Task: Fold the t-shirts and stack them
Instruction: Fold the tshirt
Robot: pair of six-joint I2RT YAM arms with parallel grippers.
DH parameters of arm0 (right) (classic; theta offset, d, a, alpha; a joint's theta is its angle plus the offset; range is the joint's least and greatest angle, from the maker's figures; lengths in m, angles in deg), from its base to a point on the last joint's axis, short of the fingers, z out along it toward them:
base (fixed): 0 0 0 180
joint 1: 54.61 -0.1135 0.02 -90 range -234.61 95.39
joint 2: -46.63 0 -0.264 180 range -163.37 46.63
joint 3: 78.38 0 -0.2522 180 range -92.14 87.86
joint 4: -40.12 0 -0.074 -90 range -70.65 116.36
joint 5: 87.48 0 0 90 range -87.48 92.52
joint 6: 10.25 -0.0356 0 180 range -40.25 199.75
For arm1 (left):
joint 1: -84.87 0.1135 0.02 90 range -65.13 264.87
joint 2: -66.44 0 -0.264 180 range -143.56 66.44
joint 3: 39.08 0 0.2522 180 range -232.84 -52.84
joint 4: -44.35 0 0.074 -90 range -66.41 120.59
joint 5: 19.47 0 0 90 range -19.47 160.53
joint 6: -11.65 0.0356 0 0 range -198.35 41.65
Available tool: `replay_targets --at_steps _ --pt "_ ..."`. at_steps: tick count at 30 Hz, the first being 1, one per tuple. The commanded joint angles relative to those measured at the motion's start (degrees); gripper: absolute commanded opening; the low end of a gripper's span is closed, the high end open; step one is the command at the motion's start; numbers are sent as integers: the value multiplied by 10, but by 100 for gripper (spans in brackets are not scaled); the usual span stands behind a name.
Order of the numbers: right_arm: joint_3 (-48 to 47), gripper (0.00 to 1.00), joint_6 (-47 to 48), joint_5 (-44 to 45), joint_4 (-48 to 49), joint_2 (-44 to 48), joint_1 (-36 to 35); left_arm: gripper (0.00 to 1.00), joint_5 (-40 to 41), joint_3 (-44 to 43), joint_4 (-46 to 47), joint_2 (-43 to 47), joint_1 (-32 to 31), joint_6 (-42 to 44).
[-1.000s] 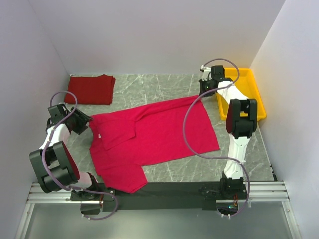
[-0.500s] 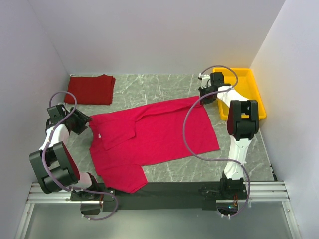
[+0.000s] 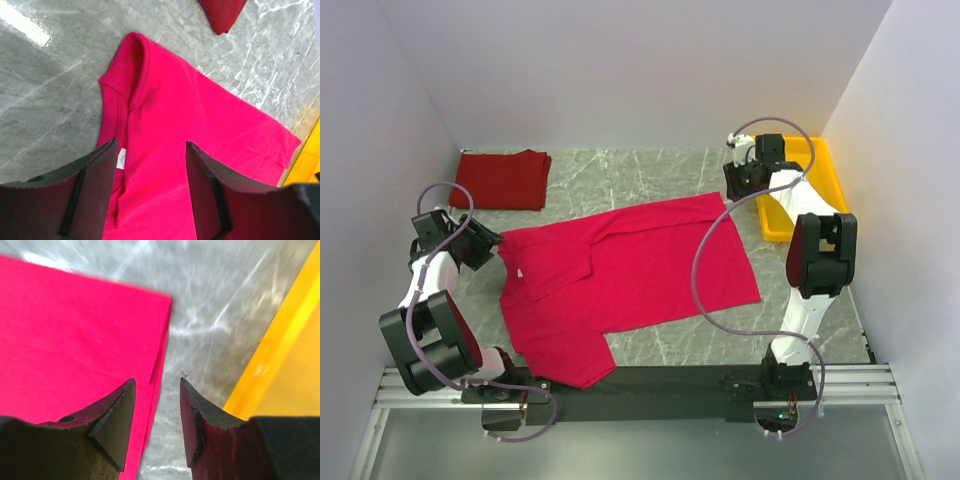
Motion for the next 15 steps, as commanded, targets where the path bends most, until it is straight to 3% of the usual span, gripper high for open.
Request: replay_targets --at_steps 1,8,15 --pt "-34 47 -3 -52 -13 10 4 61 -10 -1 5 27 4 17" --pt "-141 42 -86 -95 -70 -89 0 62 -19 3 9 29 8 20" --pt "-294 44 -166 -115 -142 -198 1 60 -64 -15 74 -48 10 13"
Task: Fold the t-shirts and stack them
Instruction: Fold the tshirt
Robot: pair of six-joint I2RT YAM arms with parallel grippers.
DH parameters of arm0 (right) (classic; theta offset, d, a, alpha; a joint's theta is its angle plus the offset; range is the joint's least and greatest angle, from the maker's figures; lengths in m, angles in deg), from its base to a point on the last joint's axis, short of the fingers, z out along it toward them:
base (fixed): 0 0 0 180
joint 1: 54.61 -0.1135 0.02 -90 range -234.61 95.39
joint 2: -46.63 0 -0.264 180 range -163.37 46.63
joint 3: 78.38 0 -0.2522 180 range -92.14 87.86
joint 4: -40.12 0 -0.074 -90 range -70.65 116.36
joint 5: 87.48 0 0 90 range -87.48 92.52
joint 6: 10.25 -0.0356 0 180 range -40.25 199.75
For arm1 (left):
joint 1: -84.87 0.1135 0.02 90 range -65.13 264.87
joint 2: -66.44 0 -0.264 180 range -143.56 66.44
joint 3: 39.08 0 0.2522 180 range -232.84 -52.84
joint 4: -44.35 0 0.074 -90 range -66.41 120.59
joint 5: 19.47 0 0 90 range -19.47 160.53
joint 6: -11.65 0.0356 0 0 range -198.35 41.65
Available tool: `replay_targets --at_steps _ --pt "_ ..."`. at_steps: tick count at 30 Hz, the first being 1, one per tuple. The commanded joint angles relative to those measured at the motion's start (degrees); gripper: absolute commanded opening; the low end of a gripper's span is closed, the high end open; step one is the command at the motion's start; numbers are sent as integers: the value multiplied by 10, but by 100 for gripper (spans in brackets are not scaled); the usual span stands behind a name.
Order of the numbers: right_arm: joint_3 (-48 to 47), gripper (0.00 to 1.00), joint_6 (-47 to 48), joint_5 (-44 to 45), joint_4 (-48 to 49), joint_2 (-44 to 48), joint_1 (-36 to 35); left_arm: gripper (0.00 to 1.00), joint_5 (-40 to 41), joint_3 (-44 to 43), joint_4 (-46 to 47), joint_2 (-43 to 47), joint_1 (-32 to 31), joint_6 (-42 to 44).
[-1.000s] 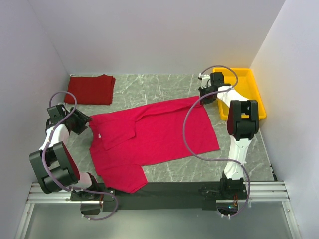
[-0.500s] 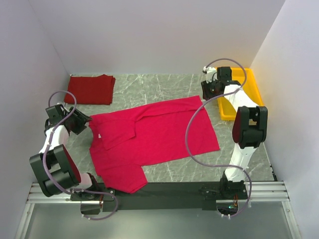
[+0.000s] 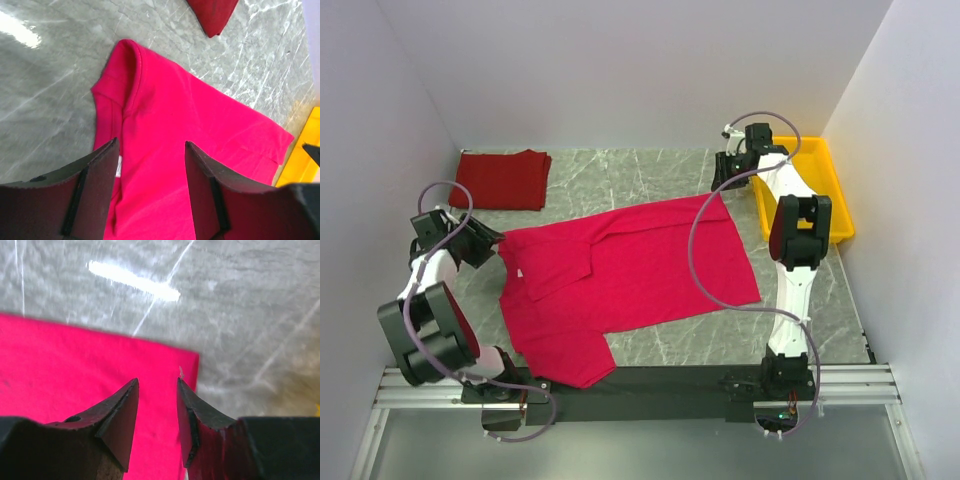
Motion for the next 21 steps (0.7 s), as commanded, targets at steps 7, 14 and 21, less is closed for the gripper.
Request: replay_targets --at_steps 7,14,21 --pt "-50 44 -70 -32 -26 -13 -1 56 -60 -63 94 -139 3 2" --pt "-38 44 -77 -33 -18 -10 2 52 -55 -105 112 -211 0 -9" --pt "-44 43 -86 -34 -19 -17 3 45 -63 -137 115 -253 -6 -16"
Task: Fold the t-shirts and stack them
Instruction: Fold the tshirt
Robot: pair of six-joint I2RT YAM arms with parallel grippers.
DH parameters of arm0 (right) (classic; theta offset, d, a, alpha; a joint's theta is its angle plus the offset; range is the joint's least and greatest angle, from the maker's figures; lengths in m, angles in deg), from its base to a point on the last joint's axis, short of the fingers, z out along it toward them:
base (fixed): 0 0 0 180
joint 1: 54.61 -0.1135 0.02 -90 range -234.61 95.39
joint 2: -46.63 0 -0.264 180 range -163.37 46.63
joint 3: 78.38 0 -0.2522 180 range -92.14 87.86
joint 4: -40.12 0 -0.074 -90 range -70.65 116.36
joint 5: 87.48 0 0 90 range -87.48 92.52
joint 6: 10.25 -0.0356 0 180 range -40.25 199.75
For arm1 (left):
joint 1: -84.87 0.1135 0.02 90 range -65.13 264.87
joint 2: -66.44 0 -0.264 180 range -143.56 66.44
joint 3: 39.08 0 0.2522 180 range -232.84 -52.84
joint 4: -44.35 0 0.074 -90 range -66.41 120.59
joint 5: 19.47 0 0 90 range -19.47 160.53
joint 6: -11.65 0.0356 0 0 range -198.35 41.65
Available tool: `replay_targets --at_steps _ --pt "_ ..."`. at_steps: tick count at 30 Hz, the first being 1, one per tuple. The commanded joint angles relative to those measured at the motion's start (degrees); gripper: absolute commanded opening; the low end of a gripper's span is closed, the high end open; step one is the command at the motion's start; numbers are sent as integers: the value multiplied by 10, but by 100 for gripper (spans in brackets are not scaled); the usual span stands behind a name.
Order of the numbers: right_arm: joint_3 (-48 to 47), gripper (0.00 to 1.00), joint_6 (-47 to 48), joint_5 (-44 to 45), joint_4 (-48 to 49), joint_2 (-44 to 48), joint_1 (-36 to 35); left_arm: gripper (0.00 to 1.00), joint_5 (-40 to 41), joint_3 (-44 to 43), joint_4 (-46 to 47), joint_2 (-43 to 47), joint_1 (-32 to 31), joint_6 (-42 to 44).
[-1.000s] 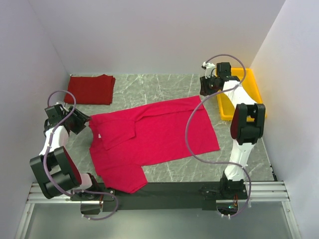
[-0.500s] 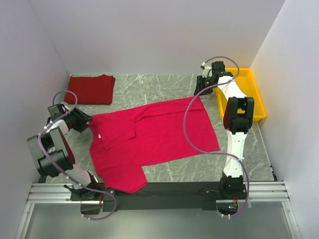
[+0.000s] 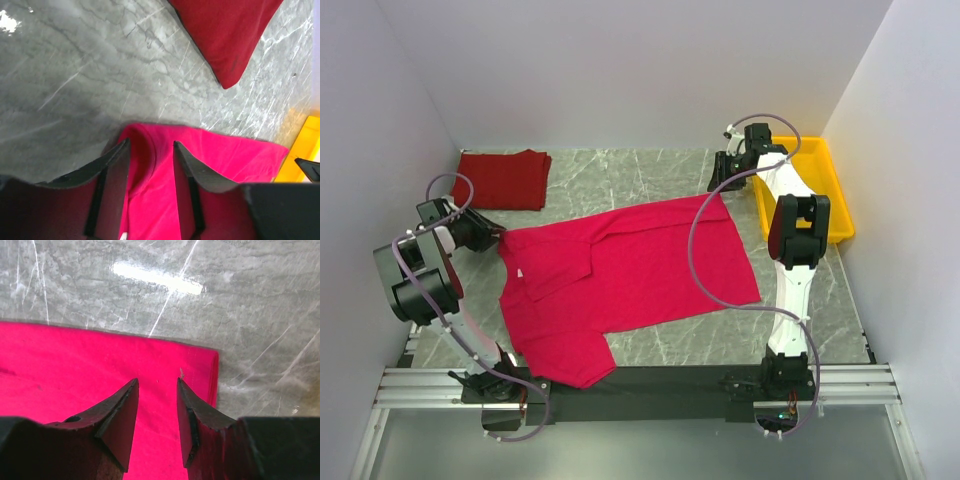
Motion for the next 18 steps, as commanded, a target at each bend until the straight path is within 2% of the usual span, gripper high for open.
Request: replay_targets --at_steps 1,11,18 --pt "-17 43 -13 -6 3 6 3 44 -15 -24 20 -14 -6 -7" --pt "-38 43 -54 8 5 -16 6 33 -33 -27 24 -25 -8 -14" --pt "-58 43 -108 49 6 -37 6 5 -25 -34 14 -25 -8 -16"
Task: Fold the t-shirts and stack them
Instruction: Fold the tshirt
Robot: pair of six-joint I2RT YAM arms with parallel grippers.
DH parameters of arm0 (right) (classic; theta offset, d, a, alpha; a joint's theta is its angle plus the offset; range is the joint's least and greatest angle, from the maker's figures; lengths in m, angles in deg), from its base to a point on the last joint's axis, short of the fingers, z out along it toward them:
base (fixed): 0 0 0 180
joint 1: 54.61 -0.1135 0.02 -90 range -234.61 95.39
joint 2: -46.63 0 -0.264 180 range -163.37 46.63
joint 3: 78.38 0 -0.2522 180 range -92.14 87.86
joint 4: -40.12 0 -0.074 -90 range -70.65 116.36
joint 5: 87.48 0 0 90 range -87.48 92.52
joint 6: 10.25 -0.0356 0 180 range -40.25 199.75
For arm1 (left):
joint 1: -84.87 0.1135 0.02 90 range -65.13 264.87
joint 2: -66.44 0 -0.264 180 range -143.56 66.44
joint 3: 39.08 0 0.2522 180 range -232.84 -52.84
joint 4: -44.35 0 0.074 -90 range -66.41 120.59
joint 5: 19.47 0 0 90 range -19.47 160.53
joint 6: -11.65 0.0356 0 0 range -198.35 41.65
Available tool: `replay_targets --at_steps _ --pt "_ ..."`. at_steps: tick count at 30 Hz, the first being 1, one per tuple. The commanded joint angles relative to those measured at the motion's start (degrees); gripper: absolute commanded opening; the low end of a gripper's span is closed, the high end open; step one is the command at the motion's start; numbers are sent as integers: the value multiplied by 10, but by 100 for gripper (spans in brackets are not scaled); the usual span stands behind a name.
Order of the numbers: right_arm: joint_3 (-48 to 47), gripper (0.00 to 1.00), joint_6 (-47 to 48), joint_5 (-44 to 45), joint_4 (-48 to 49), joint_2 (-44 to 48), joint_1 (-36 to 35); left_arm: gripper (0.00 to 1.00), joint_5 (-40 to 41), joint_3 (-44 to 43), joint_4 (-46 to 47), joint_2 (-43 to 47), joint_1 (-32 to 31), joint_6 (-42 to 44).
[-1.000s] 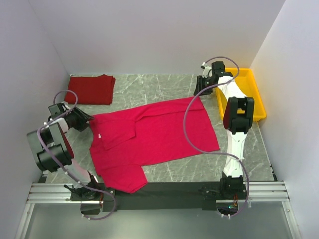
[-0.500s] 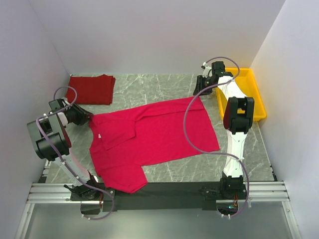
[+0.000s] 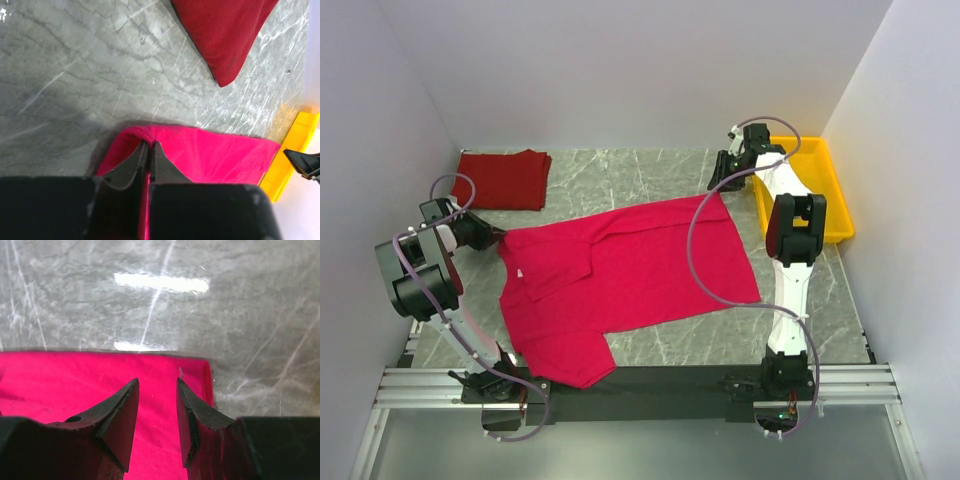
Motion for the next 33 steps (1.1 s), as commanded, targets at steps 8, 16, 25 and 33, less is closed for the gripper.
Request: replay_targets --at_steps 8,16,25,33 --pt "-30 43 -50 74 0 -13 19 1 1 -40 2 -8 -2 -1" --pt "-44 42 -51 78 -18 -34 18 1 0 -46 -2 -12 -2 -2" --pt "-54 40 -49 54 -30 -53 15 1 0 -41 0 -13 -2 -4" --pt "-32 37 -44 34 -22 -35 15 1 -1 -42 -2 -15 -2 -3"
